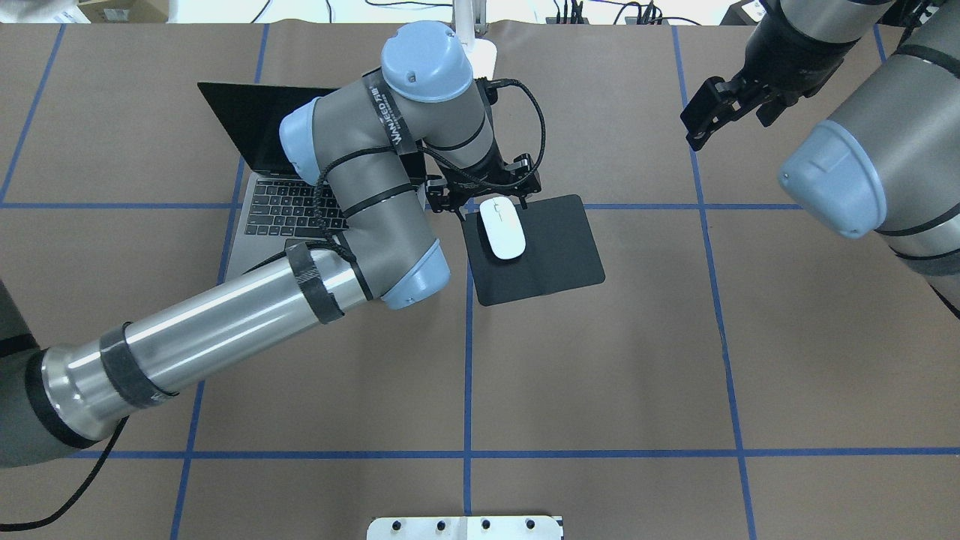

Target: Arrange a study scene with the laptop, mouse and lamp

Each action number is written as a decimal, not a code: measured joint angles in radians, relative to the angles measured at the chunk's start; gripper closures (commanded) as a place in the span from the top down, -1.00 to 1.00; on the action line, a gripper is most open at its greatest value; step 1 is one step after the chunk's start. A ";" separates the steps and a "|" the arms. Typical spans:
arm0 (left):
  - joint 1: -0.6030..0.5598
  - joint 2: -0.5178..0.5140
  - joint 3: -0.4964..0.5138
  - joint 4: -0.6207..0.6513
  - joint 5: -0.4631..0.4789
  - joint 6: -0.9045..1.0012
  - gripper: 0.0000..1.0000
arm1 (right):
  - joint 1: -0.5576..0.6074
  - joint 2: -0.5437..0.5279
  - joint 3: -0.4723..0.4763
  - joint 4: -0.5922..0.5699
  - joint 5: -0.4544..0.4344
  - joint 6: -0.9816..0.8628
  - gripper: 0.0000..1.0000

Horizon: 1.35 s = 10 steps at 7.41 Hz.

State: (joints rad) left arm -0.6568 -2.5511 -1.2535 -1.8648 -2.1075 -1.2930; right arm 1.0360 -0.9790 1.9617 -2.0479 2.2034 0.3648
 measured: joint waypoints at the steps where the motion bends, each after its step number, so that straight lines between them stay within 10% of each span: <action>1: -0.025 0.098 -0.124 0.030 -0.013 0.030 1.00 | 0.027 -0.008 -0.008 0.011 0.008 0.003 1.00; 6: -0.311 0.570 -0.683 0.464 -0.059 0.731 1.00 | 0.192 -0.202 -0.011 0.026 0.025 -0.017 1.00; 10: -0.787 0.720 -0.384 0.458 -0.264 1.471 1.00 | 0.381 -0.434 -0.045 0.108 0.084 -0.162 1.00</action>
State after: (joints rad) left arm -1.4439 -1.8315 -1.6378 -1.4068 -2.3716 0.1781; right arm 1.4170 -1.4126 1.9164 -1.9397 2.2874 0.2030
